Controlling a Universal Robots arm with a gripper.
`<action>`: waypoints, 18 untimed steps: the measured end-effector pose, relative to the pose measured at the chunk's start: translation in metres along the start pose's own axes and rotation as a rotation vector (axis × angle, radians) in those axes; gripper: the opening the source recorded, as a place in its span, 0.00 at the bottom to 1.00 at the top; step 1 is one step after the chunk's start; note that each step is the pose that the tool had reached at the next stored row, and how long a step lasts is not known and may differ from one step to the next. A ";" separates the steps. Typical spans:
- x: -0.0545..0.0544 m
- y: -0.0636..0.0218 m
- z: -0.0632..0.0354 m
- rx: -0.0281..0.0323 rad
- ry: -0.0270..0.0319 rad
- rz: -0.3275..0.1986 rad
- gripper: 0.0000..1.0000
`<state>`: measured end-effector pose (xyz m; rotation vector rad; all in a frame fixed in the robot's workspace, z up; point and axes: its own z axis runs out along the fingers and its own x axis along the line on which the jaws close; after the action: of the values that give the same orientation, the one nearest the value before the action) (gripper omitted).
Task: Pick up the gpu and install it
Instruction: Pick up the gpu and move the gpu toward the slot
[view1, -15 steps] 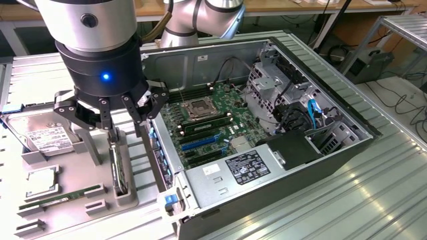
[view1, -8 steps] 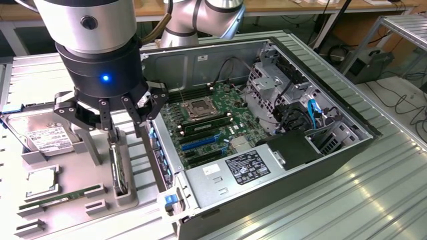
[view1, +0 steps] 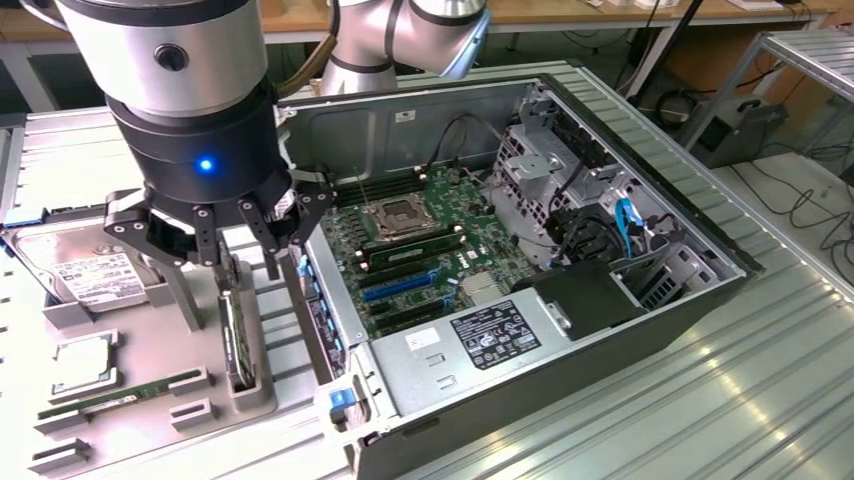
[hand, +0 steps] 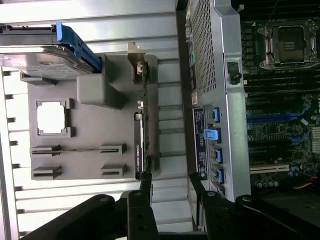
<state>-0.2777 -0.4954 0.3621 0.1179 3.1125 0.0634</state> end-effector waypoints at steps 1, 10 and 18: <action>0.001 -0.0001 0.0013 0.0000 0.0000 0.000 0.42; 0.003 -0.0004 0.0038 -0.0002 0.0000 0.000 0.42; 0.007 -0.0008 0.0058 -0.0001 -0.0001 0.000 0.42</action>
<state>-0.2849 -0.4955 0.3561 0.1179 3.1124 0.0636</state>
